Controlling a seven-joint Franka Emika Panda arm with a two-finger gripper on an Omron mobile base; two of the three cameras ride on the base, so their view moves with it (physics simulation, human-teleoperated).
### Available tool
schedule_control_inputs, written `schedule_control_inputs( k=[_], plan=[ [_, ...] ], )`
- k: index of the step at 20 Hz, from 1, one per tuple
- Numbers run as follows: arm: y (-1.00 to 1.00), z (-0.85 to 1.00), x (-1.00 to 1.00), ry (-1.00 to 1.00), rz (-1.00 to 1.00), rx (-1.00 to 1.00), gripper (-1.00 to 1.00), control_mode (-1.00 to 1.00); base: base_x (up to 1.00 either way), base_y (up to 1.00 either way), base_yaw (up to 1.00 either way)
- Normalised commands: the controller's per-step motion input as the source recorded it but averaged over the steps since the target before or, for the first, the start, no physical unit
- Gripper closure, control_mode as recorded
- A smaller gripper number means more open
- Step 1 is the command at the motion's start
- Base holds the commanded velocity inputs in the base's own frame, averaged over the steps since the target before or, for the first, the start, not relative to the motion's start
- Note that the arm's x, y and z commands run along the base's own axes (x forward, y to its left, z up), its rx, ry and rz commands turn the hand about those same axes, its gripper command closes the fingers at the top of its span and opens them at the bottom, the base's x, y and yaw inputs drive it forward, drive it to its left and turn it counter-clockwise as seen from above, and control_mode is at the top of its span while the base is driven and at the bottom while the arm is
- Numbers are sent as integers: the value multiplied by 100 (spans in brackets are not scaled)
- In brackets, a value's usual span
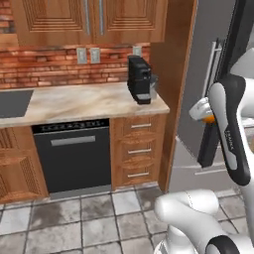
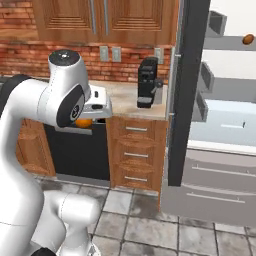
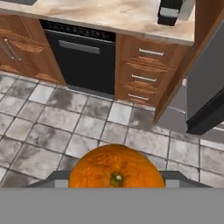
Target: Pick the mango and tangerine from the fridge and place them inside the tupperware on the counter.
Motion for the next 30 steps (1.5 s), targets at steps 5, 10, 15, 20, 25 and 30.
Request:
schedule_control_inputs(
  k=[5, 10, 15, 20, 25, 30],
  plan=[
    [0, 0, 0, 0, 0, 0, 100, 100, 32, 100, 17],
    [0, 0, 0, 0, 0, 0, 100, 100, 41, 100, 38],
    [0, 0, 0, 0, 0, 0, 100, 100, 58, 100, 44],
    [0, 0, 0, 0, 0, 0, 100, 100, 92, 100, 38],
    [0, 0, 0, 0, 0, 0, 100, 100, 100, 100, 29],
    [0, 0, 0, 0, 0, 0, 100, 100, 100, 100, 22]
  ],
)
